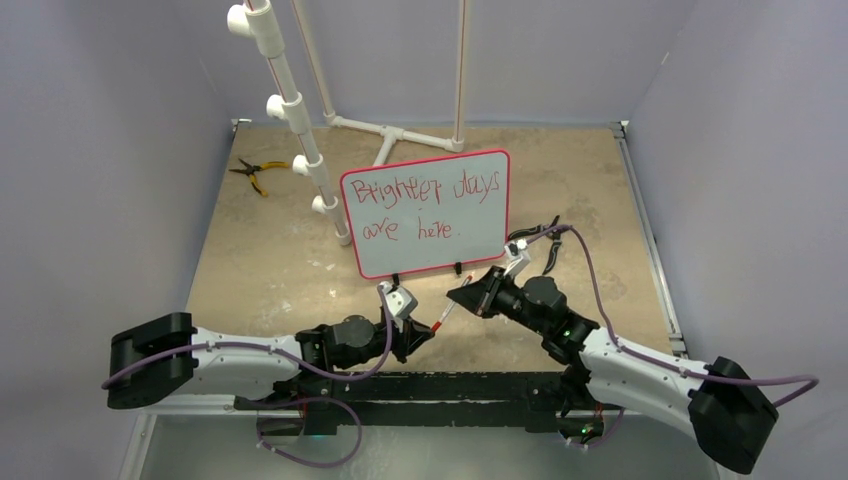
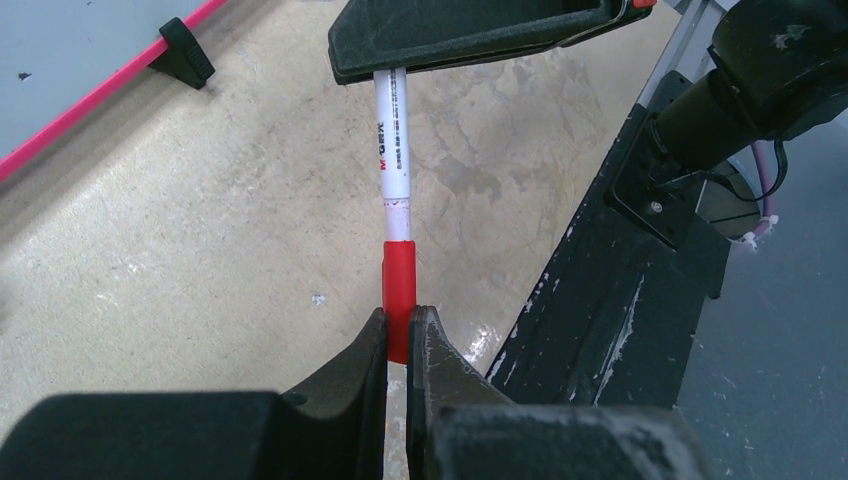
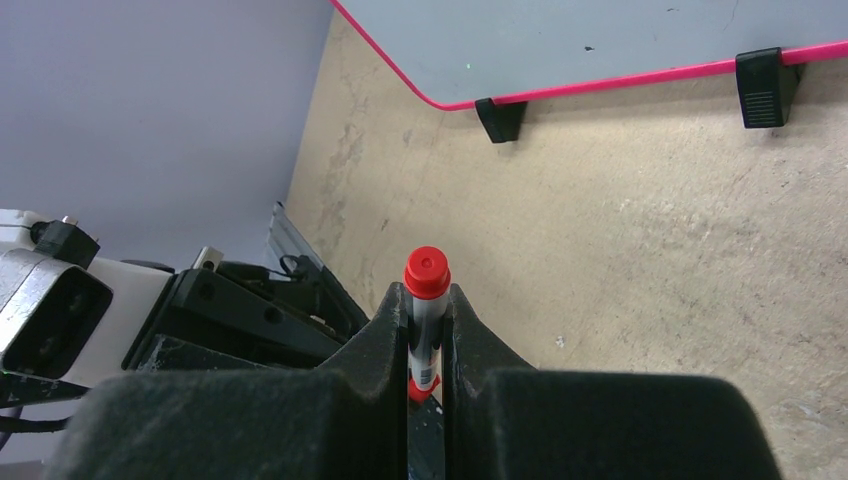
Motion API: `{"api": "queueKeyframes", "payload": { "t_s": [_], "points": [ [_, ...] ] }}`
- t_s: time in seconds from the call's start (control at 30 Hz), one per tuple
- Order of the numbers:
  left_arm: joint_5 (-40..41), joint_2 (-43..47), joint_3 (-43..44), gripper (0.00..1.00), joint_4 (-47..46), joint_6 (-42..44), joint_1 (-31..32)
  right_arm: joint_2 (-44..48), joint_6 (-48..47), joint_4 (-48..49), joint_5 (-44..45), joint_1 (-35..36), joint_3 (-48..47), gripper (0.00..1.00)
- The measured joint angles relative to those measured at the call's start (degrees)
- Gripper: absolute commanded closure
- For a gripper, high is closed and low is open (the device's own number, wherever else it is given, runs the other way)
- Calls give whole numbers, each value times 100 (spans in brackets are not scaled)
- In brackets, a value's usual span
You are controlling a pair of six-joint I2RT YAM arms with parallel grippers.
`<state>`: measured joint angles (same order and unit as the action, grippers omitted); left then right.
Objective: Write a sentence on the whiteboard
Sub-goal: Close the whiteboard marker.
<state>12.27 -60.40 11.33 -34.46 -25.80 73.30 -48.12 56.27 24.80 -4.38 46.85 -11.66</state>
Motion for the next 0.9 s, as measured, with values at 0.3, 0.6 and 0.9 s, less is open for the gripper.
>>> {"api": "queueKeyframes", "payload": {
  "t_s": [0.3,0.6,0.9],
  "points": [
    [186,-452,2,100,-450,212,26,-258,-450,334,-109,0,0,100],
    [363,-1121,17,100,-905,442,15,-828,-1056,402,111,247,-184,100],
    [474,-1661,17,100,-1958,437,-166,-1480,-1344,42,498,942,-238,100]
  ]
}}
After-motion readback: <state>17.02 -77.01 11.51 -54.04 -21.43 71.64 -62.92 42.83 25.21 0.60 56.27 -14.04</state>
